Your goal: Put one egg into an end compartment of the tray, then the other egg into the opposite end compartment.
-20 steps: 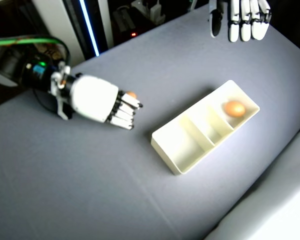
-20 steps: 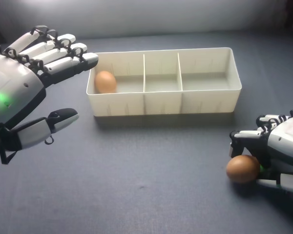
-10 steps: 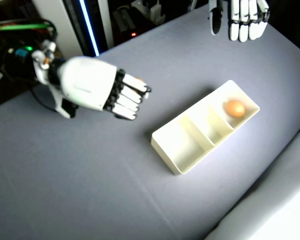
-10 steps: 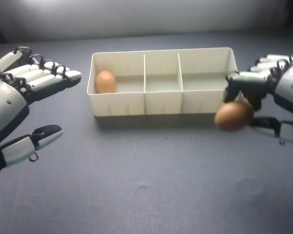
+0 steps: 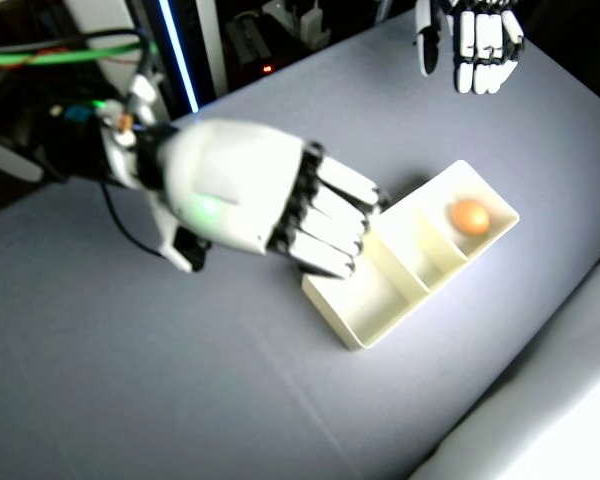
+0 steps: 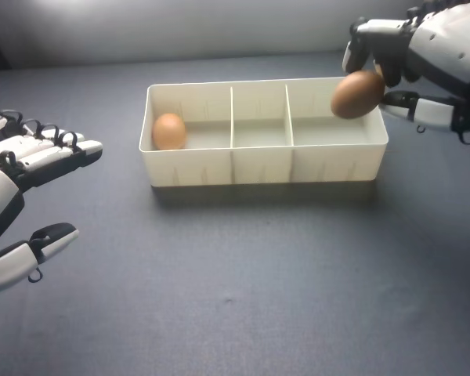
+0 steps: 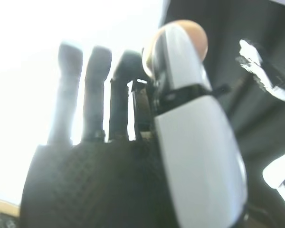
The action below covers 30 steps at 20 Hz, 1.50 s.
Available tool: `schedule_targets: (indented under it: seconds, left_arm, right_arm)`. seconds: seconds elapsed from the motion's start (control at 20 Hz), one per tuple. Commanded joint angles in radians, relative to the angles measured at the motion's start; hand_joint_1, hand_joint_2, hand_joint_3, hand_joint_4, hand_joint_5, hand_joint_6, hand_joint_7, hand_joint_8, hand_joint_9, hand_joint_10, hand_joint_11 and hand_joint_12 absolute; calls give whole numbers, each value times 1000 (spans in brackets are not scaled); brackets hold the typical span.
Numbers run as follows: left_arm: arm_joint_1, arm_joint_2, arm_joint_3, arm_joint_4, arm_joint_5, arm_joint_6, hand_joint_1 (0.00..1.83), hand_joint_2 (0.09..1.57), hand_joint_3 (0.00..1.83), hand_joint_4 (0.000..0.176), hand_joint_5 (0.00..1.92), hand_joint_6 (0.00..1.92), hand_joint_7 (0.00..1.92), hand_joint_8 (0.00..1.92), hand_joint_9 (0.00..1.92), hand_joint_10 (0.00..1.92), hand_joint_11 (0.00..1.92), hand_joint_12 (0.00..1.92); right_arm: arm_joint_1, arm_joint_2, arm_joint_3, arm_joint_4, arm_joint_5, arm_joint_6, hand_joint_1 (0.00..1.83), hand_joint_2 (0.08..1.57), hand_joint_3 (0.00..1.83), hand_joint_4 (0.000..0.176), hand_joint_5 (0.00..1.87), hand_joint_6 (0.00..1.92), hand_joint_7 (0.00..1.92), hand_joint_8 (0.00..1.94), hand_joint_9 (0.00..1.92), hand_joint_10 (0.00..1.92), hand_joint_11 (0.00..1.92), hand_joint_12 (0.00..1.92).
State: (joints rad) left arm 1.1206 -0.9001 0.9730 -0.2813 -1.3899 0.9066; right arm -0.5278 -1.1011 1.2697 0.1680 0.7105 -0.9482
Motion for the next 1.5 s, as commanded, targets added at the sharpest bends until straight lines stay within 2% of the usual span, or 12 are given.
schedule_targets:
  seconds: [0.0, 0.15, 0.25, 0.4, 0.6, 0.75, 0.85, 0.9, 1.15, 1.25, 1.4, 1.45]
  left_arm:
    - [-5, 1, 2, 5, -143, -5, 986, 1267, 1, 0, 437, 0, 428, 0, 368, 32, 0, 1144]
    - [-5, -2, 2, 5, -145, -6, 954, 1272, 1, 0, 440, 1, 438, 2, 385, 33, 0, 1172]
    - [-5, -4, 3, 5, -148, -11, 955, 1271, 0, 0, 440, 3, 447, 3, 403, 31, 0, 1198]
    - [-5, -2, 1, 1, -166, -17, 930, 1282, 2, 0, 421, 0, 427, 0, 384, 18, 0, 1167]
    - [3, 8, -8, -8, -198, -17, 920, 1270, 1, 0, 414, 0, 437, 0, 404, 14, 0, 1164]
    - [39, 19, -23, -36, -267, -16, 828, 1299, 6, 18, 242, 0, 279, 0, 281, 1, 0, 903]
    - [58, 28, -36, -49, -316, -16, 772, 1318, 4, 25, 171, 0, 193, 0, 227, 0, 0, 845]
    - [64, 38, -48, -56, -338, -15, 578, 1349, 5, 65, 38, 0, 51, 0, 86, 0, 0, 524]
    - [41, 46, -45, -44, -338, -10, 525, 1281, 0, 103, 0, 0, 0, 0, 0, 0, 0, 1]
    - [8, 50, -40, -22, -338, -7, 535, 1292, 0, 75, 0, 0, 0, 0, 0, 0, 0, 0]
    - [-50, 58, -27, 18, -338, -16, 667, 1363, 6, 140, 0, 0, 0, 0, 0, 0, 12, 12]
    - [-82, 64, -20, 50, -338, -18, 683, 1359, 4, 95, 0, 0, 0, 0, 0, 0, 2, 2]
  right_arm:
    - [26, -7, 16, 10, 73, -16, 1155, 1332, 12, 0, 497, 1556, 688, 1625, 602, 1749, 641, 1921]
    - [36, -41, 52, 40, 27, -38, 1019, 1317, 0, 0, 154, 1381, 397, 1484, 541, 1780, 700, 1921]
    - [37, -50, 64, 59, 10, -52, 729, 1341, 4, 0, 0, 491, 11, 877, 94, 1564, 264, 1921]
    - [37, -35, 30, 58, 44, -53, 587, 1352, 9, 0, 0, 77, 0, 321, 0, 1423, 45, 1921]
    - [37, 44, -86, 20, 186, -53, 549, 1398, 17, 35, 0, 0, 0, 20, 0, 1299, 0, 1921]
    - [-13, 141, -195, -28, 332, -53, 437, 1402, 12, 13, 0, 0, 1, 1, 0, 424, 0, 1915]
    - [-88, 213, -271, -37, 471, -53, 302, 1368, 0, 39, 0, 0, 0, 0, 0, 191, 0, 1689]
    - [-175, 261, -328, -28, 612, -53, 334, 1297, 0, 100, 0, 0, 0, 0, 0, 7, 0, 1299]
    - [-374, 321, -411, 41, 887, -54, 263, 1317, 3, 60, 0, 0, 0, 0, 0, 0, 0, 870]
    - [-437, 346, -437, 58, 985, -54, 249, 1346, 4, 45, 0, 0, 0, 0, 0, 0, 0, 399]
    - [-472, 363, -447, 58, 1051, -29, 297, 1304, 0, 48, 0, 0, 0, 0, 0, 0, 0, 7]
    - [-473, 371, -446, 54, 1051, -17, 387, 1274, 0, 43, 0, 0, 0, 0, 0, 0, 0, 1]
